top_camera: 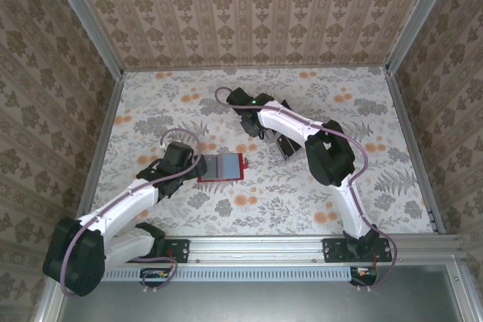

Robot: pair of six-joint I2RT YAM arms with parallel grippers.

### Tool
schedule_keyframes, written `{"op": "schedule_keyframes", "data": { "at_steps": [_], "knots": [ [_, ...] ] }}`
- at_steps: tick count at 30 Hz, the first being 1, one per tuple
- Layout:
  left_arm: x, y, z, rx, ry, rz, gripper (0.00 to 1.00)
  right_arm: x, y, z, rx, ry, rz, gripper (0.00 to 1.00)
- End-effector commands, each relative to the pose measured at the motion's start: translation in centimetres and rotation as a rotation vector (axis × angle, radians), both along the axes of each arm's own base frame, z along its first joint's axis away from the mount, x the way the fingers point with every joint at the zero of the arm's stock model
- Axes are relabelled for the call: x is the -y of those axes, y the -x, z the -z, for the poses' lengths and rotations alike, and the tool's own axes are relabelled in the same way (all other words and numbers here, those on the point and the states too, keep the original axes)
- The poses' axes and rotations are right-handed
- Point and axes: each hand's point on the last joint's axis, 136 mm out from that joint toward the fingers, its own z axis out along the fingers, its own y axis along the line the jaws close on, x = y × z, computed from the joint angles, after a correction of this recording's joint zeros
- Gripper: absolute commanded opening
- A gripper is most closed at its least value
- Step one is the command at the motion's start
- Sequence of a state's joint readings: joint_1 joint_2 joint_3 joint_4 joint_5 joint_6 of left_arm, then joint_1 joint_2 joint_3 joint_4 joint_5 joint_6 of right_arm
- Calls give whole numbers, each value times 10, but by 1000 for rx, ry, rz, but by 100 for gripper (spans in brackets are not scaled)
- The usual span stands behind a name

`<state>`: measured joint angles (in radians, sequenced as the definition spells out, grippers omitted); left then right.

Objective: Put the credit cards into the card holder
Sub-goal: Pick up the credit card from the storage box.

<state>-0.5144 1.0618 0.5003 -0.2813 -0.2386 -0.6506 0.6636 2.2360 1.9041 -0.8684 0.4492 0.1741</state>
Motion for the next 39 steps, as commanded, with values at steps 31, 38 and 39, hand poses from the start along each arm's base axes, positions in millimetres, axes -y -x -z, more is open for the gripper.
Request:
{"op": "schedule_keyframes", "data": {
  "at_steps": [31, 38, 39],
  "knots": [
    [4, -10, -11, 41, 17, 9, 100, 2, -5, 16, -43, 51, -19, 14],
    [2, -10, -12, 46, 13, 5, 100, 1, -5, 18, -51, 51, -26, 6],
    [2, -10, -12, 46, 13, 5, 100, 1, -6, 17, -50, 53, -29, 4]
  ]
}}
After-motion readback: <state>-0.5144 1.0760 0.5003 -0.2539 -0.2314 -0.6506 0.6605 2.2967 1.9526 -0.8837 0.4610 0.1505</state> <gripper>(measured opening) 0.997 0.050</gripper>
